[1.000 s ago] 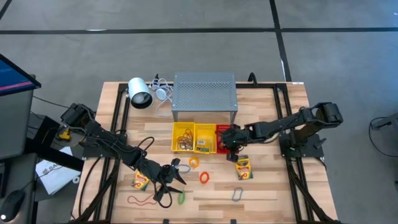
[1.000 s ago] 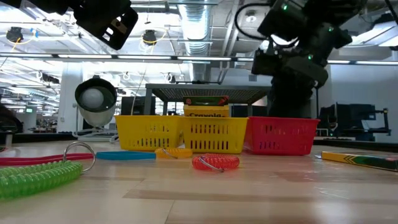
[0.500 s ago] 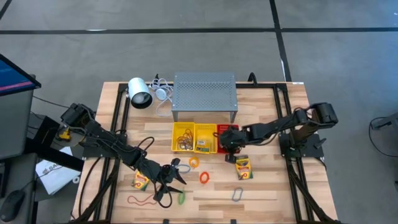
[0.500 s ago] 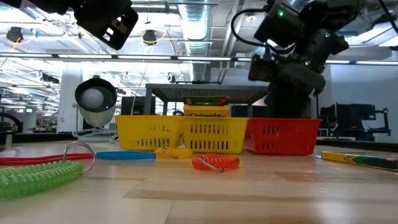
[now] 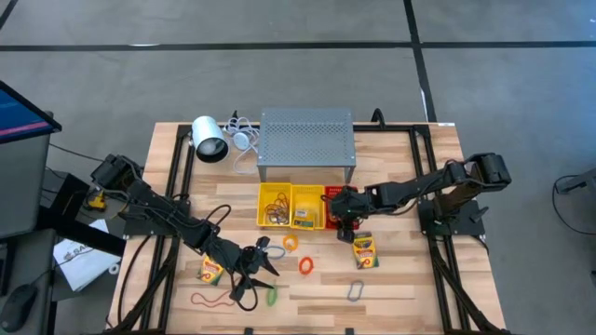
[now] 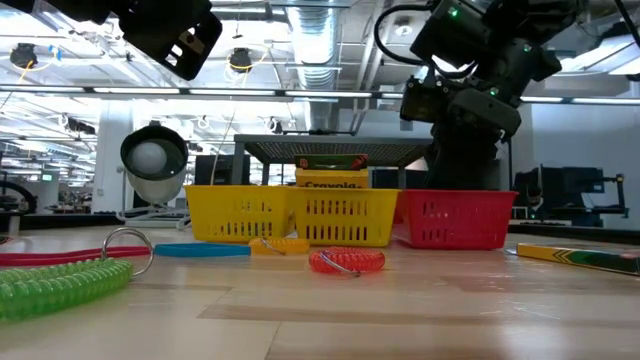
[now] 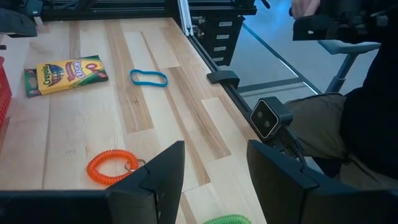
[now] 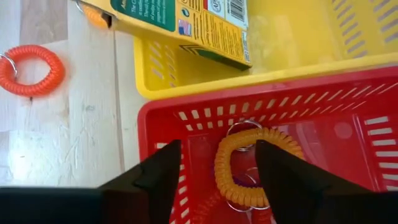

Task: Pick & Place Office Desk Supplies
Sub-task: Put the crayon box into the right yellow basket

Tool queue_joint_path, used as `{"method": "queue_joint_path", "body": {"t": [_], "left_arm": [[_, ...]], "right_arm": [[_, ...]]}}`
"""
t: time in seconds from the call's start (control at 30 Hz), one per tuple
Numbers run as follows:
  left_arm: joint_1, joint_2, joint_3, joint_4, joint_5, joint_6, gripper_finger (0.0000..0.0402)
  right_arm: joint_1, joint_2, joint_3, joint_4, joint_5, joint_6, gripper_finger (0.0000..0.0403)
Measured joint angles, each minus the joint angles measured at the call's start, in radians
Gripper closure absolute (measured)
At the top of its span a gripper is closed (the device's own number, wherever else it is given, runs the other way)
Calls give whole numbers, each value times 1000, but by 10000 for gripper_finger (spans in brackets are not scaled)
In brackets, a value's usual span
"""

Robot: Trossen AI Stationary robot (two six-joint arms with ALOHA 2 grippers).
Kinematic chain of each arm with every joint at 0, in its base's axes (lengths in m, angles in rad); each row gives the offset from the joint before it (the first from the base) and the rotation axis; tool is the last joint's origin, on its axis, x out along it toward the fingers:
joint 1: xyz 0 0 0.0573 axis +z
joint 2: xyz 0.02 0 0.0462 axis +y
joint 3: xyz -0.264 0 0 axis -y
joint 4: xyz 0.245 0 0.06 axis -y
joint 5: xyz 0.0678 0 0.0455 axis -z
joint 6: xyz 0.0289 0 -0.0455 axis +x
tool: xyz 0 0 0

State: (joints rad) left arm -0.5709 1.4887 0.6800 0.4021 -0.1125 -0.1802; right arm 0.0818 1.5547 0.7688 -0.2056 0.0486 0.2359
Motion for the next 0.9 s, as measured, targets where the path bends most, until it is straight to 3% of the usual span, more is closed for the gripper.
{"method": "queue_joint_path", "body": {"t": [0.2,0.53,0.9], "left_arm": [[1,0,0,0,0,0,231],[8,-42,0,-26,4,20,231],[1,-196,0,-184,8,2,231]], "right_arm": [[0,0,62,-86,1,-9,174],[25,0,203,-239,4,-62,180],[152,-129,258,-114,4,-87,182]]}}
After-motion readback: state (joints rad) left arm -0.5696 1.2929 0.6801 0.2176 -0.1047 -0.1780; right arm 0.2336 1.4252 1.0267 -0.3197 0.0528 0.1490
